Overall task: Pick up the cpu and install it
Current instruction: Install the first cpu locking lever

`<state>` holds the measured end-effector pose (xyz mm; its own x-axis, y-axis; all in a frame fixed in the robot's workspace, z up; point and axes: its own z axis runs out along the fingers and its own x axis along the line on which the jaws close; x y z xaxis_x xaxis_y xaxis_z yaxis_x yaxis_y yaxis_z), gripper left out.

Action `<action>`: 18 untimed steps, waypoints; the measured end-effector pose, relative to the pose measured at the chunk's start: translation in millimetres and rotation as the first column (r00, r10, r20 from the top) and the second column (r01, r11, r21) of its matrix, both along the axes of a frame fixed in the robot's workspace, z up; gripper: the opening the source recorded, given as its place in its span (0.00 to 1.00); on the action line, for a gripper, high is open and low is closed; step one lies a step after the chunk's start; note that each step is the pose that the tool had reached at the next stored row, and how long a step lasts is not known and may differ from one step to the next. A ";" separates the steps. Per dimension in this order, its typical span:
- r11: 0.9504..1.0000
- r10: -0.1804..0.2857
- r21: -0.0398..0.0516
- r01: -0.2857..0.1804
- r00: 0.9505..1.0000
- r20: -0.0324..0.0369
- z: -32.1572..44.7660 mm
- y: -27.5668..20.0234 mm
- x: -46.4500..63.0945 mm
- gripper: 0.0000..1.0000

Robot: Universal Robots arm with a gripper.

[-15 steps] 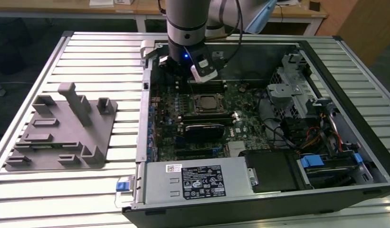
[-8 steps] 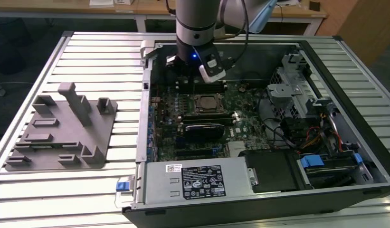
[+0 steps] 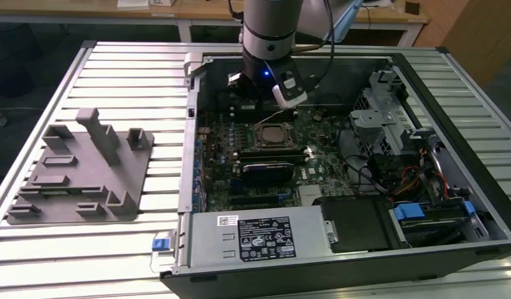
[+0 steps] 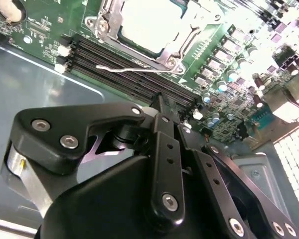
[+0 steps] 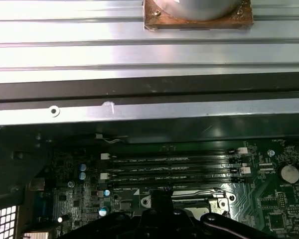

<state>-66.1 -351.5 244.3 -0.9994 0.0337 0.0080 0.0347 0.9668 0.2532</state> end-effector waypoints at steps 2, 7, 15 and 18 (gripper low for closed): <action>1.000 0.000 0.000 0.000 1.000 0.001 -0.2 0.0 0.6 0.11; 1.000 0.000 0.000 0.000 1.000 0.017 -3.5 0.0 1.1 0.11; 1.000 0.000 0.000 0.000 0.999 0.037 -9.9 0.0 7.7 0.11; 1.000 0.000 0.000 0.000 0.999 0.047 -12.2 0.0 9.5 0.11</action>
<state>-56.6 -351.5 232.0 -0.9987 0.0339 -0.0388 0.0230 0.9668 0.2543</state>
